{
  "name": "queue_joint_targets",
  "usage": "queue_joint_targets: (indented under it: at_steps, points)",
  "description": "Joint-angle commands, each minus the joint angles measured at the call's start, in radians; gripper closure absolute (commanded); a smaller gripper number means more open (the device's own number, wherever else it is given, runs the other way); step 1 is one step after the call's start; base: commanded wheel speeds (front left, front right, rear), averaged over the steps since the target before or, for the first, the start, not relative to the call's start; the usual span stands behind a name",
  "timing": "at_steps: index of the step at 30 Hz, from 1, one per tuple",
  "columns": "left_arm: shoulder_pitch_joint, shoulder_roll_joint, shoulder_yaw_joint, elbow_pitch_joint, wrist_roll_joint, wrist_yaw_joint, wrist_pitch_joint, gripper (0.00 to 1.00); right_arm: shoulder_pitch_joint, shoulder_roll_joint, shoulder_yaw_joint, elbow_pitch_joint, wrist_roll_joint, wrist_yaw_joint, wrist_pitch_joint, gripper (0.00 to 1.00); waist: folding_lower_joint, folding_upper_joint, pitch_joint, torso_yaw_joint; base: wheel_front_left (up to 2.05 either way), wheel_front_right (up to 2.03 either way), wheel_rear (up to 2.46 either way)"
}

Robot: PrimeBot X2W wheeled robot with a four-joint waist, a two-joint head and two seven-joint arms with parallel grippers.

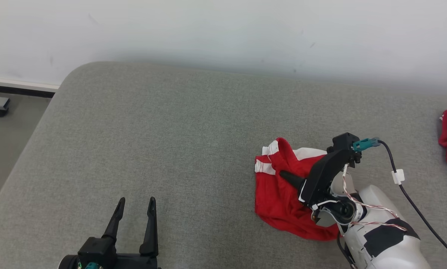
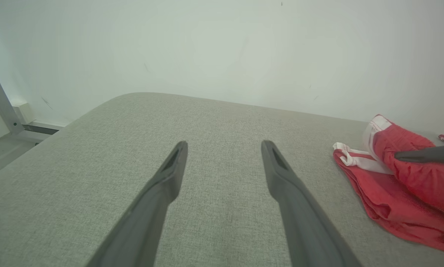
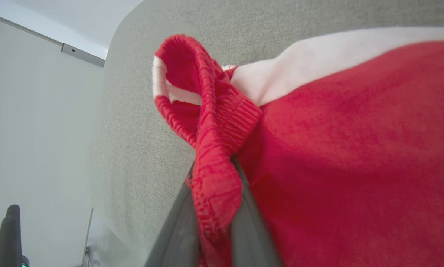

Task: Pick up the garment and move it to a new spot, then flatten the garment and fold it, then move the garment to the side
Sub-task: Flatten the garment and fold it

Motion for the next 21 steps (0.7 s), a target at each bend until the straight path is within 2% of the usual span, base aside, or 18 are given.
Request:
queue_joint_targets:
  at_steps: [1, 2, 3, 4, 7, 11, 17, 21]
  points:
    - [-0.014, -0.001, -0.003, 0.002, -0.004, 0.004, -0.003, 0.00, -0.006, 0.006, 0.000, 0.009, -0.019, -0.003, -0.009, 1.00, 0.0000, -0.0001, 0.005, 0.008, 0.00, 0.00, 0.00]
    - [-0.015, -0.001, -0.005, 0.003, -0.005, 0.006, -0.003, 0.00, -0.009, 0.007, -0.001, 0.012, -0.029, -0.003, -0.016, 0.76, 0.0000, -0.0001, 0.006, 0.008, 0.00, 0.00, 0.00]
    - [-0.015, -0.001, -0.006, 0.004, -0.006, 0.007, -0.003, 0.00, -0.011, 0.009, -0.004, 0.015, -0.036, -0.003, -0.022, 0.09, 0.0000, -0.0001, 0.006, 0.008, 0.00, 0.00, 0.00]
    - [-0.015, -0.001, -0.006, 0.004, -0.007, 0.008, -0.003, 0.00, -0.011, 0.011, -0.003, 0.015, -0.046, -0.003, -0.029, 0.00, 0.0000, -0.0001, 0.006, 0.007, 0.00, 0.00, 0.00]
    - [-0.010, -0.001, 0.000, 0.004, -0.004, 0.013, -0.003, 0.00, -0.003, 0.012, 0.011, -0.020, -0.064, -0.003, -0.061, 0.00, 0.0000, -0.0001, 0.000, -0.003, 0.00, 0.00, 0.00]
    - [0.006, -0.001, 0.019, 0.002, 0.011, 0.013, -0.003, 0.00, 0.030, -0.024, 0.038, -0.116, -0.086, -0.003, -0.138, 0.00, 0.0000, -0.0001, -0.014, -0.031, 0.00, 0.00, 0.00]
    - [0.030, 0.000, 0.065, -0.017, 0.031, 0.010, -0.003, 0.00, 0.095, -0.120, 0.092, -0.295, -0.139, -0.003, -0.319, 0.00, 0.0000, -0.0001, -0.031, -0.086, 0.00, 0.00, 0.00]
    - [0.040, 0.003, 0.094, -0.032, 0.041, 0.007, -0.003, 0.00, 0.140, -0.154, 0.097, -0.358, -0.149, -0.003, -0.411, 0.00, 0.0000, -0.0001, -0.034, -0.117, 0.00, 0.00, 0.00]
